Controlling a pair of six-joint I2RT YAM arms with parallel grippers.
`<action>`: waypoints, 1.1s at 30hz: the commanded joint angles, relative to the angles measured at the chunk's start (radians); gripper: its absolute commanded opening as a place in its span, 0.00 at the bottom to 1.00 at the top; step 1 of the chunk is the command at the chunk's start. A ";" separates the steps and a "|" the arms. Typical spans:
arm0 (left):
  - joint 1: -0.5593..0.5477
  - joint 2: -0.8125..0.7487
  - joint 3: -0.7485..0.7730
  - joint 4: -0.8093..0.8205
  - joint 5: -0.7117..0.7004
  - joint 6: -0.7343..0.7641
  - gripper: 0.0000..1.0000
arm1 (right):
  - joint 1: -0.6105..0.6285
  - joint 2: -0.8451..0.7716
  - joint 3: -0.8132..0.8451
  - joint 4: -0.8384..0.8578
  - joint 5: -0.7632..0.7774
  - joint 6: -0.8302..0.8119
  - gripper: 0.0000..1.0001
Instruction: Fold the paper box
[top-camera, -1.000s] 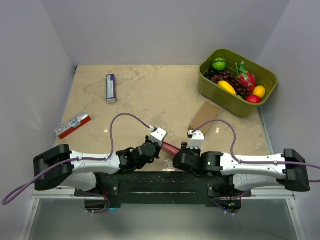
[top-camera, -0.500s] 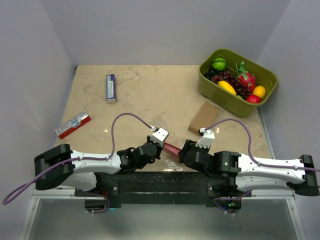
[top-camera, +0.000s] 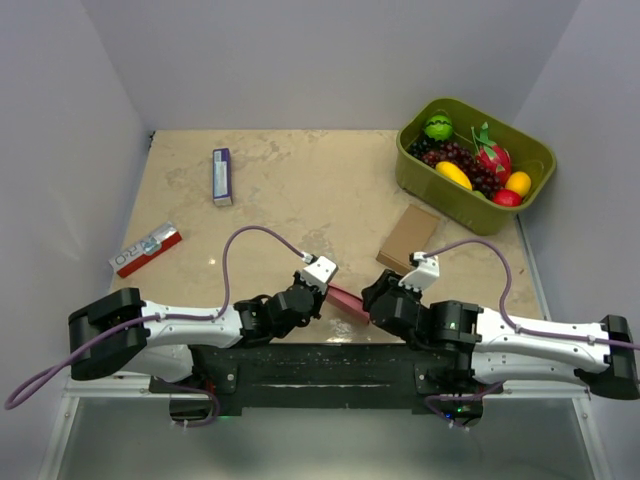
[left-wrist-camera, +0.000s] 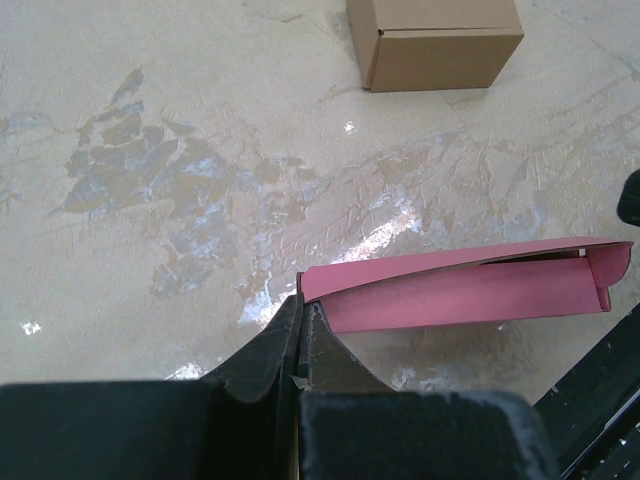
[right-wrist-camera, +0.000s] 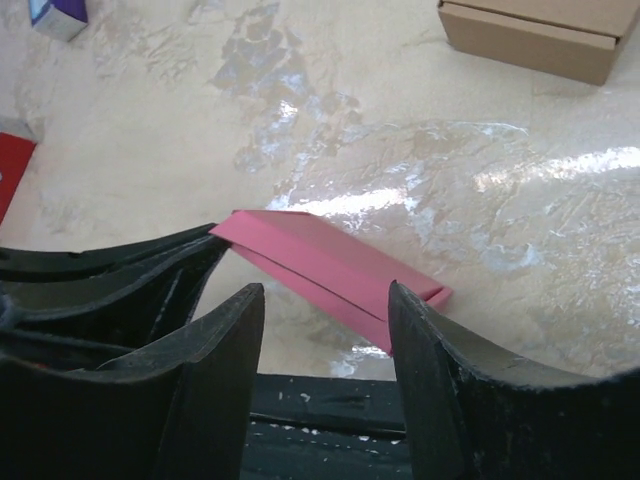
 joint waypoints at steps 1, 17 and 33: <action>-0.019 0.026 -0.028 -0.141 0.085 -0.010 0.00 | -0.004 0.014 -0.045 -0.003 0.047 0.088 0.52; -0.019 0.034 -0.022 -0.144 0.085 -0.017 0.00 | 0.001 0.104 -0.111 0.049 -0.005 0.137 0.39; -0.019 0.046 -0.019 -0.145 0.090 -0.022 0.00 | 0.007 0.150 -0.117 0.030 -0.033 0.145 0.29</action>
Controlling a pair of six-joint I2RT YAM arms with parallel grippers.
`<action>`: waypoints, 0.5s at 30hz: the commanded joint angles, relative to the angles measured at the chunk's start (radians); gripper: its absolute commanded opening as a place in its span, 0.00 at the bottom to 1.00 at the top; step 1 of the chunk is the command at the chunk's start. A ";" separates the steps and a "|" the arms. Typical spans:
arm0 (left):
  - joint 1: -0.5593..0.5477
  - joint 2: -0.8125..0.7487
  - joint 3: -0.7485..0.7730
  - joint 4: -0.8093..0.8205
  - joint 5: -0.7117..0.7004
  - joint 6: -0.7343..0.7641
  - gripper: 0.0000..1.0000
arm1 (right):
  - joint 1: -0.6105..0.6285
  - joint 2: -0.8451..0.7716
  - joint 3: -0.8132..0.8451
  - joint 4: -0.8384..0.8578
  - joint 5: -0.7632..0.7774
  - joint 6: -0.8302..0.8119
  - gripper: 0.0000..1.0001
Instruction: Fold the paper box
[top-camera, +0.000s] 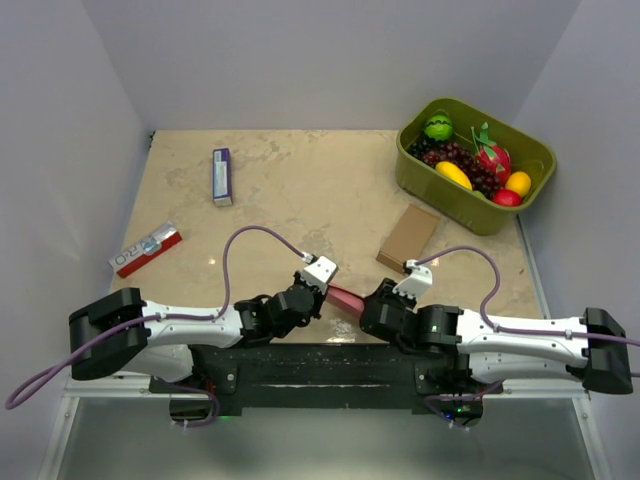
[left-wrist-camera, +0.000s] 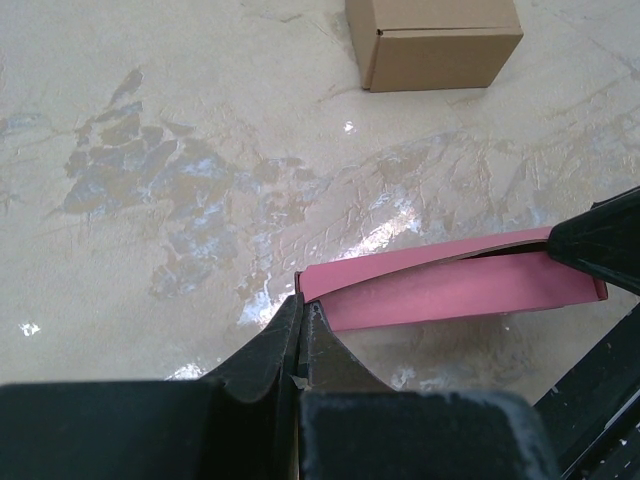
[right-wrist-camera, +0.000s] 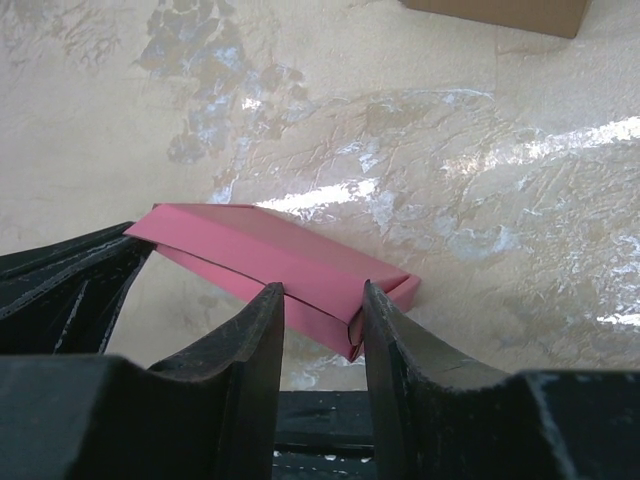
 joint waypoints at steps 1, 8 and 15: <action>-0.019 0.043 -0.019 -0.148 0.085 -0.023 0.00 | 0.005 0.030 -0.024 -0.029 -0.022 0.049 0.29; -0.019 0.043 -0.016 -0.148 0.085 -0.023 0.00 | 0.007 -0.087 0.014 -0.128 0.016 0.057 0.47; -0.019 0.040 -0.017 -0.154 0.090 -0.021 0.00 | 0.005 -0.120 0.002 -0.132 0.059 0.109 0.53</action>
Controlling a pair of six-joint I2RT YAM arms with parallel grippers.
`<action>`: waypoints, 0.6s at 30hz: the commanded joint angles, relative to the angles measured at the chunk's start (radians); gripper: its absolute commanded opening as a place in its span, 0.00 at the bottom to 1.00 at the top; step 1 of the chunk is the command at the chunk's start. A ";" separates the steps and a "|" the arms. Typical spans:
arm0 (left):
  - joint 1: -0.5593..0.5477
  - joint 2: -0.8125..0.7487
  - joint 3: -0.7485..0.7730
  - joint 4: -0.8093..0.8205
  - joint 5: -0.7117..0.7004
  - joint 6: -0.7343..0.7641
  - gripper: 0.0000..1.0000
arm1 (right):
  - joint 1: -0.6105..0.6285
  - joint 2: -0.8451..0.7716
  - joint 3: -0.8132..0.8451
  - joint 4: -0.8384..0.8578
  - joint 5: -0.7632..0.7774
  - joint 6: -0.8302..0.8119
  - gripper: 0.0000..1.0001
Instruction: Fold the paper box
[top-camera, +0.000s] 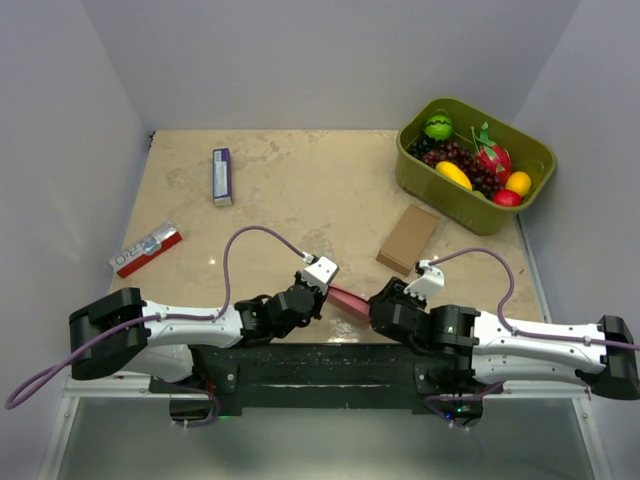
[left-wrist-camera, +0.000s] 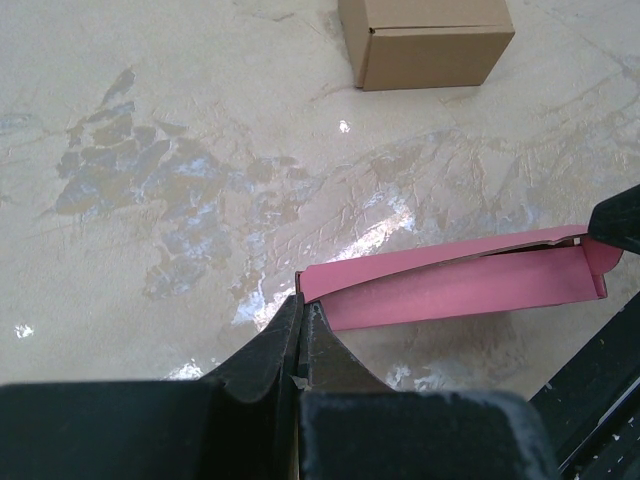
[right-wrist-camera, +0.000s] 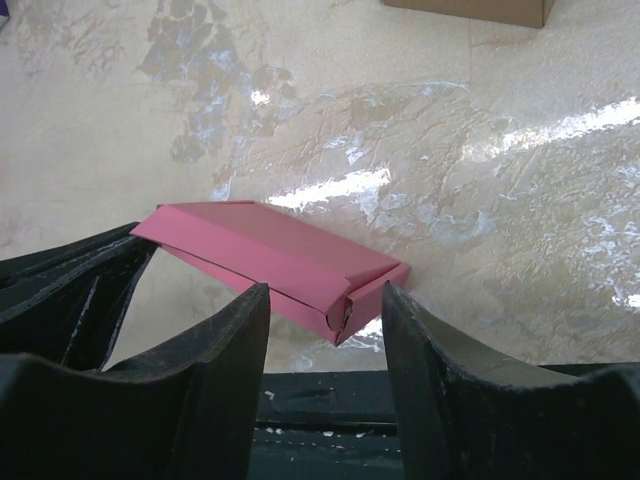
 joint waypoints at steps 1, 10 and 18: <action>-0.017 0.039 -0.019 -0.155 0.082 -0.023 0.00 | 0.005 0.001 0.003 -0.023 0.078 0.062 0.53; -0.017 0.034 -0.019 -0.157 0.083 -0.023 0.00 | 0.003 0.079 0.014 0.007 0.097 0.066 0.52; -0.017 0.032 -0.019 -0.158 0.085 -0.024 0.00 | 0.003 0.076 0.006 0.002 0.101 0.074 0.46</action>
